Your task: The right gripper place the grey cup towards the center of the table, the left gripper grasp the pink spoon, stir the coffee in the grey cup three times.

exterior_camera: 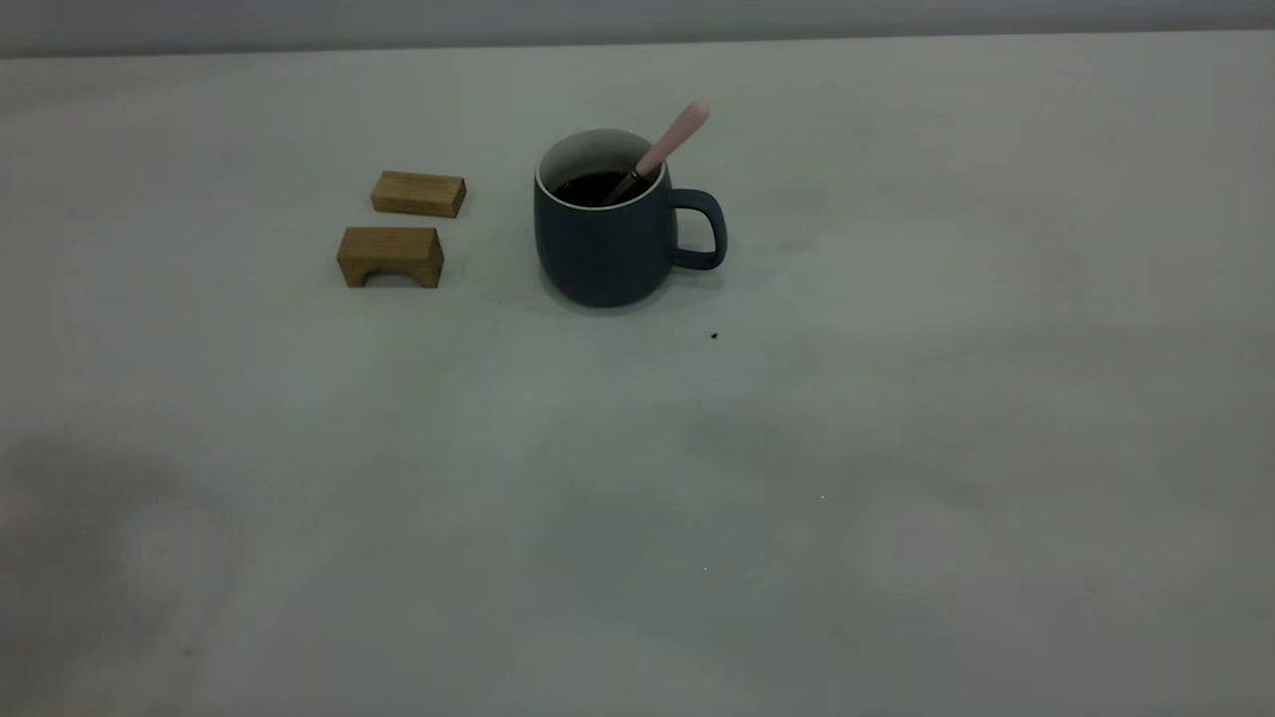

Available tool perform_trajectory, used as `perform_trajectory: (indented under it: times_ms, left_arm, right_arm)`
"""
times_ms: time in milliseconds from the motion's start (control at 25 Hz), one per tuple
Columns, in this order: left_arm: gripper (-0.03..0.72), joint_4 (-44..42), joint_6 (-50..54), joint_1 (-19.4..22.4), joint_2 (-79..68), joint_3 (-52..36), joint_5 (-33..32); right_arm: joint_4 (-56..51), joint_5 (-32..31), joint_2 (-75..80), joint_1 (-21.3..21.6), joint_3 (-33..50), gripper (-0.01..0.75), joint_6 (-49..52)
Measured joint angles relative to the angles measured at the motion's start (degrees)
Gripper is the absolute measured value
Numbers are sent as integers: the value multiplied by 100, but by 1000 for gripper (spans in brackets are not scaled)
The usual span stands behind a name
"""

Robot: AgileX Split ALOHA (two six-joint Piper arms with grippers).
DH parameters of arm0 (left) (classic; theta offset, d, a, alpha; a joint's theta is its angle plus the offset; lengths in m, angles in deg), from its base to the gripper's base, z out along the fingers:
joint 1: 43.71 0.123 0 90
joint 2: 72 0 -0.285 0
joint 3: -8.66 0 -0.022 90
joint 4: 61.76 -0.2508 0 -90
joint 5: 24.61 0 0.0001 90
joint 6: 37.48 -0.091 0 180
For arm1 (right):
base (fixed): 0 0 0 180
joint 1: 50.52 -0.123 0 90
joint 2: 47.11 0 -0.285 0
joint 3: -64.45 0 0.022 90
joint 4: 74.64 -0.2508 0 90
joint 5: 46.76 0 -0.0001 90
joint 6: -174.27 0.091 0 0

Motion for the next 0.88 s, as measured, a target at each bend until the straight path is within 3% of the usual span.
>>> perform_trajectory:
  times_ms: [120, 440, 600, 880]
  left_arm:
    - [272, 79, 0, 87, 1217, -967, 131]
    - [272, 542, 5, 1280, 4258, -3179, 177]
    - [272, 648, 11, 1494, 5229, -3385, 139]
    - [272, 681, 5, 1516, 5971, -3385, 133]
  right_arm:
    - [0, 0, 0, 0, 0, 438, 0]
    - [0, 0, 0, 0, 0, 438, 0]
    - [0, 0, 0, 0, 0, 438, 0]
    - [0, 0, 0, 0, 0, 438, 0]
